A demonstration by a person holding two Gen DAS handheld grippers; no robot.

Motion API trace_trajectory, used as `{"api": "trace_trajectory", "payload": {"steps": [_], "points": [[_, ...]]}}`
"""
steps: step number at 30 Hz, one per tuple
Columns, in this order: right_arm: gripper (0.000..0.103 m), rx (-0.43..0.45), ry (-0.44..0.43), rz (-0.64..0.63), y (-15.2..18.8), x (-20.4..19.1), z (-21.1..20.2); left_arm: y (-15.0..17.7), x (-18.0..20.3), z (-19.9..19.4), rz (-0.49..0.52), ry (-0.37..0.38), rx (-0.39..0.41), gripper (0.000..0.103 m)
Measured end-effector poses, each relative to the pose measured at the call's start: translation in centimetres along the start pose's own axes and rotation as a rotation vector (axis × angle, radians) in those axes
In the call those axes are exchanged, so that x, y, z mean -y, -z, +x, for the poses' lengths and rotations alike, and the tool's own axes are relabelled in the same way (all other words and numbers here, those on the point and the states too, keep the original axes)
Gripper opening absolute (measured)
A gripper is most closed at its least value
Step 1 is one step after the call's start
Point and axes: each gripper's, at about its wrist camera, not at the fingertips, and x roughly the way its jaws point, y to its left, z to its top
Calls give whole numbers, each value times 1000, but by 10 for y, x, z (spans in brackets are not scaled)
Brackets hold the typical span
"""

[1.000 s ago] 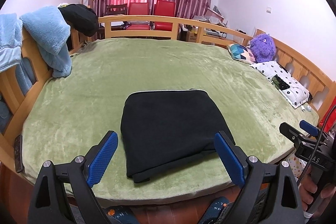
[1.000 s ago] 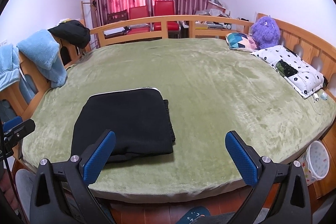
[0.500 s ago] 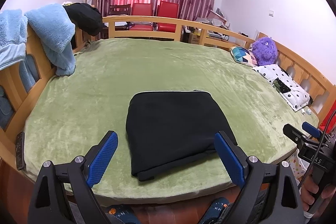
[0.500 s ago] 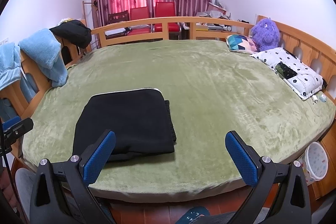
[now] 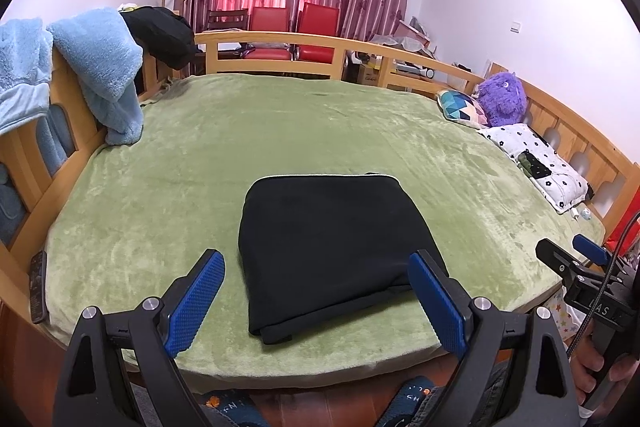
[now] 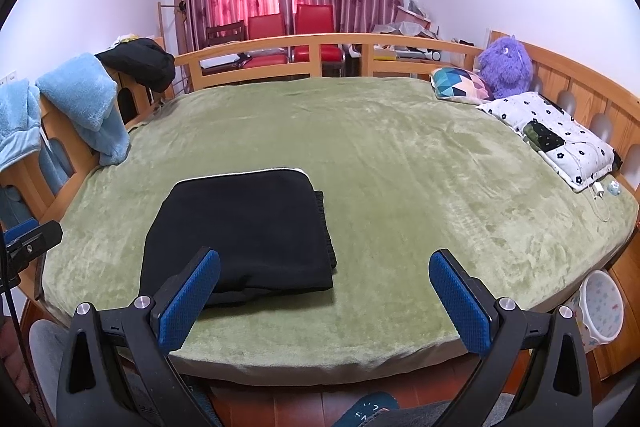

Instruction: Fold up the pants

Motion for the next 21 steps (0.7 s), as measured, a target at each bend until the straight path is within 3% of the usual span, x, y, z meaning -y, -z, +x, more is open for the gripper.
{"api": "trace_trajectory", "payload": {"steps": [21], "points": [[102, 8, 0, 3, 2, 7, -7, 0, 4, -3, 8, -2, 1, 93]]}}
